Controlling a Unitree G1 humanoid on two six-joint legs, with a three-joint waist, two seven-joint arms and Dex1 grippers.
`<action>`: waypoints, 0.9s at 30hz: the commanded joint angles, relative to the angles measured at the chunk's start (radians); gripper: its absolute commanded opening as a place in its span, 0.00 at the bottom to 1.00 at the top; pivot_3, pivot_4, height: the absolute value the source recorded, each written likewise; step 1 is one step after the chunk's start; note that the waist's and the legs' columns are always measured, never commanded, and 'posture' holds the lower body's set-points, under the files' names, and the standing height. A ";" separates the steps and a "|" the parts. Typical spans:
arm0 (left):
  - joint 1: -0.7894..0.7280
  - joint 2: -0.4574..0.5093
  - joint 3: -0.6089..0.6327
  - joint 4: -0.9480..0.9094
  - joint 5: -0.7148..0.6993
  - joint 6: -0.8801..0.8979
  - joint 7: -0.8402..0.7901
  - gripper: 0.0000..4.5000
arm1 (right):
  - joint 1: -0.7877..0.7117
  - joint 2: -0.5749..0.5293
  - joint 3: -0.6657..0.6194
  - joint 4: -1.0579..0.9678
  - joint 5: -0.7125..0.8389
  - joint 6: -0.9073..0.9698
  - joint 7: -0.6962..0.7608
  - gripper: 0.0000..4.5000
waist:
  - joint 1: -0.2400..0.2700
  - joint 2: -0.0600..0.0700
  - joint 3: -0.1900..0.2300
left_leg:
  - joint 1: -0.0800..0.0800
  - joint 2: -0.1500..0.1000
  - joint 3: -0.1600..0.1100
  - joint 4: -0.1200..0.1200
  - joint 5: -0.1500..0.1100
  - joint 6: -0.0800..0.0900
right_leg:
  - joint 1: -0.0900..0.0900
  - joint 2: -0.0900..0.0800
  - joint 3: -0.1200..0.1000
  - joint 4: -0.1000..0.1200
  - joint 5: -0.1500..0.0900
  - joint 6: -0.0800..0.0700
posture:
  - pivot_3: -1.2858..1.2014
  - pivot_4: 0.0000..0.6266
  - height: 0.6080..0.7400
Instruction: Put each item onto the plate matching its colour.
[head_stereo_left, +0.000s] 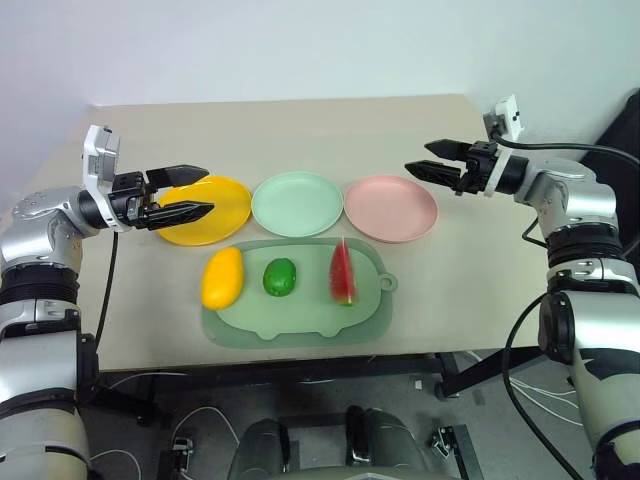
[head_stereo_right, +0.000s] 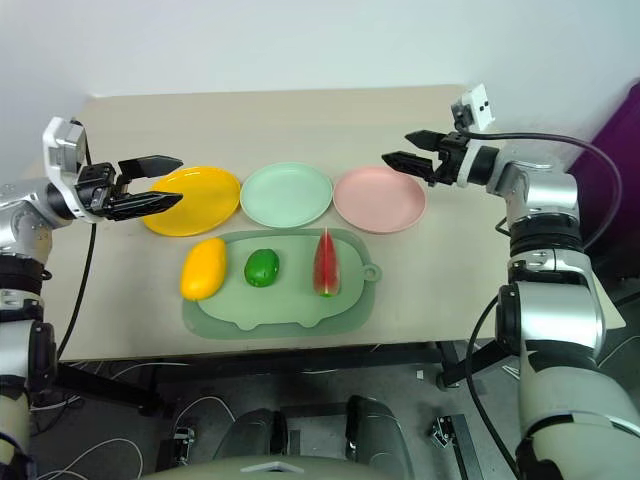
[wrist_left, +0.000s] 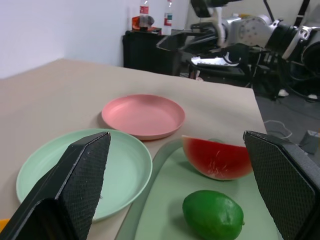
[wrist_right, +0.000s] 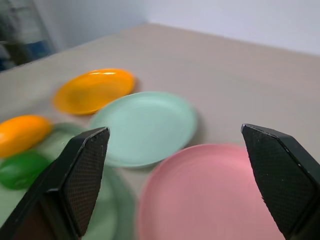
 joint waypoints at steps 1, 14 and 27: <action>-0.007 0.004 0.042 -0.033 0.002 0.001 -0.003 0.99 | -0.046 0.017 -0.039 -0.020 -0.028 -0.048 -0.179 1.00 | 0.000 0.000 0.000 | 0.000 0.000 0.000 0.000 0.000 0.000 | 0.000 0.000 0.000 0.000 0.000 0.000 | 0.52 0.24 1.00; -0.002 -0.025 0.067 -0.036 0.028 -0.002 0.013 0.99 | 0.068 0.132 -0.126 -0.326 0.036 0.042 -0.493 1.00 | 0.000 -0.001 0.000 | 0.000 0.000 0.000 0.000 0.000 0.000 | 0.000 0.000 0.000 0.005 0.000 0.000 | 0.52 0.24 1.00; -0.008 -0.029 0.089 -0.031 0.040 0.001 0.035 0.99 | 0.175 0.195 -0.125 -0.467 0.070 0.145 -0.618 1.00 | -0.003 -0.002 -0.001 | 0.001 0.000 -0.001 0.000 0.000 0.000 | -0.001 0.000 0.001 0.006 0.000 0.000 | 0.52 0.24 1.00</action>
